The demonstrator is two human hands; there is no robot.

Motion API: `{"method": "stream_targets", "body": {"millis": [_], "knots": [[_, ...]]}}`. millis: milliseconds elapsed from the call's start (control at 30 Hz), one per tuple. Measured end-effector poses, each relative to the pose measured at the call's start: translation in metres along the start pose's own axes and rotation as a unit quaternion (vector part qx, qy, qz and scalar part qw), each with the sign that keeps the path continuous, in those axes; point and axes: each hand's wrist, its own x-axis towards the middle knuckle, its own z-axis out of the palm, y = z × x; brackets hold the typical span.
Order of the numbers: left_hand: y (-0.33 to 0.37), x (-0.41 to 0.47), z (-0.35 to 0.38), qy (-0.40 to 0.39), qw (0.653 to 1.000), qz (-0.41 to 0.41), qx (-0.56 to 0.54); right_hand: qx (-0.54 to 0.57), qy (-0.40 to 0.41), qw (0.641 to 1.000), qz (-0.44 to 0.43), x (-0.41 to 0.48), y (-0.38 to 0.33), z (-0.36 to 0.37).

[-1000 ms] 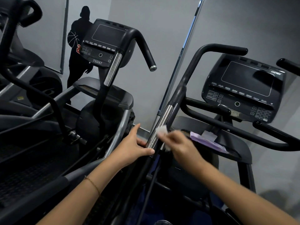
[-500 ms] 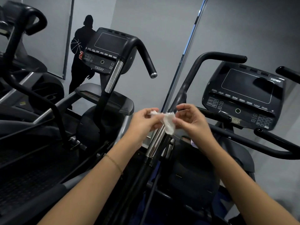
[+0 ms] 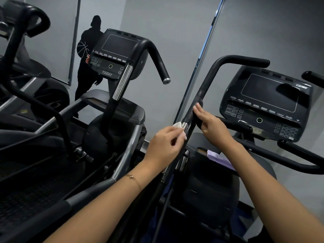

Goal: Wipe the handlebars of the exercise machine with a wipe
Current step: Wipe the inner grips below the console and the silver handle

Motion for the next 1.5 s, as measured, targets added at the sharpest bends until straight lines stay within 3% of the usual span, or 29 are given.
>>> {"method": "stream_targets", "body": {"millis": [167, 367, 567, 933, 1133, 1500], "knots": [[0.001, 0.011, 0.004, -0.002, 0.989, -0.109, -0.1, 0.015, 0.004, 1.0, 0.008, -0.002, -0.001, 0.001], [0.017, 0.053, 0.027, -0.001, 0.972, -0.23, -0.047, 0.017, -0.009, 1.0, 0.01, -0.003, -0.001, -0.003], [0.023, 0.004, -0.001, -0.061, 0.971, -0.227, 0.052, 0.02, -0.012, 0.999, 0.023, -0.004, -0.002, 0.001], [0.035, 0.06, 0.028, -0.037, 0.966, -0.233, 0.107, 0.02, -0.019, 0.999, 0.025, -0.003, -0.001, 0.002], [0.03, 0.02, 0.022, -0.042, 0.964, -0.192, 0.18, 0.015, -0.025, 0.999, 0.03, -0.004, -0.004, 0.002], [0.038, 0.053, 0.028, -0.05, 0.963, -0.214, 0.154, 0.012, -0.028, 0.999, 0.03, -0.004, 0.0, 0.001]]}}
